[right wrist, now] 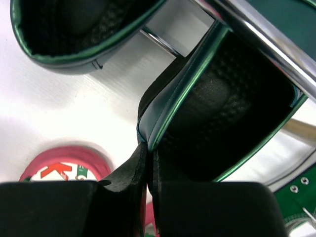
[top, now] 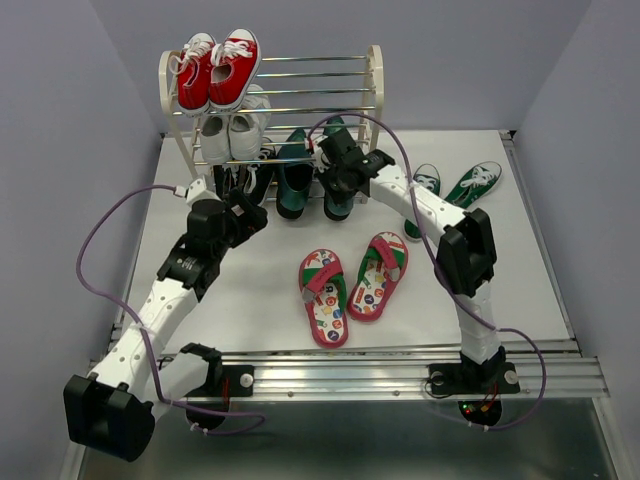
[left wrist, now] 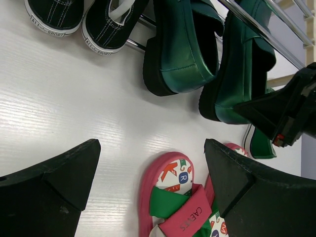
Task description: Place and organize the shoes onto the shoe shelf
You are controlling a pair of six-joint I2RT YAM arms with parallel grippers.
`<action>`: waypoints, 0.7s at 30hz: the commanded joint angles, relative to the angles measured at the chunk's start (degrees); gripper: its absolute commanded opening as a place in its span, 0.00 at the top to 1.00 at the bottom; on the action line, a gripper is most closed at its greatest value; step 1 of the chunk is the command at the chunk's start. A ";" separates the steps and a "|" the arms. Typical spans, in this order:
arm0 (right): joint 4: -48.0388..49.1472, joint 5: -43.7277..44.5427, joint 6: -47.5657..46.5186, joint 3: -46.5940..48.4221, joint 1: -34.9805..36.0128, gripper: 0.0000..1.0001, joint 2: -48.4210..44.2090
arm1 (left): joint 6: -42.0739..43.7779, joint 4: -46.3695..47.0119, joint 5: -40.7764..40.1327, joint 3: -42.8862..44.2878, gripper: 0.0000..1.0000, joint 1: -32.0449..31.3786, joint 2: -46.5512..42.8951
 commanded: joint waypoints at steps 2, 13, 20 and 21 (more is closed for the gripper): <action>8.67 -0.77 -3.39 5.82 -0.71 0.99 0.03 | -0.26 -0.01 -1.40 2.07 0.01 0.29 -1.98; 8.85 1.77 -3.83 6.70 -0.71 0.98 1.61 | -0.44 -0.10 -1.41 1.80 0.01 0.29 -2.25; 8.85 1.78 -5.94 7.75 -0.71 0.98 3.19 | -0.70 -0.28 -1.58 1.36 0.01 0.29 -2.95; 8.85 2.04 -6.46 8.01 -0.71 0.97 3.54 | -0.70 -0.36 -1.58 1.28 0.01 0.29 -3.21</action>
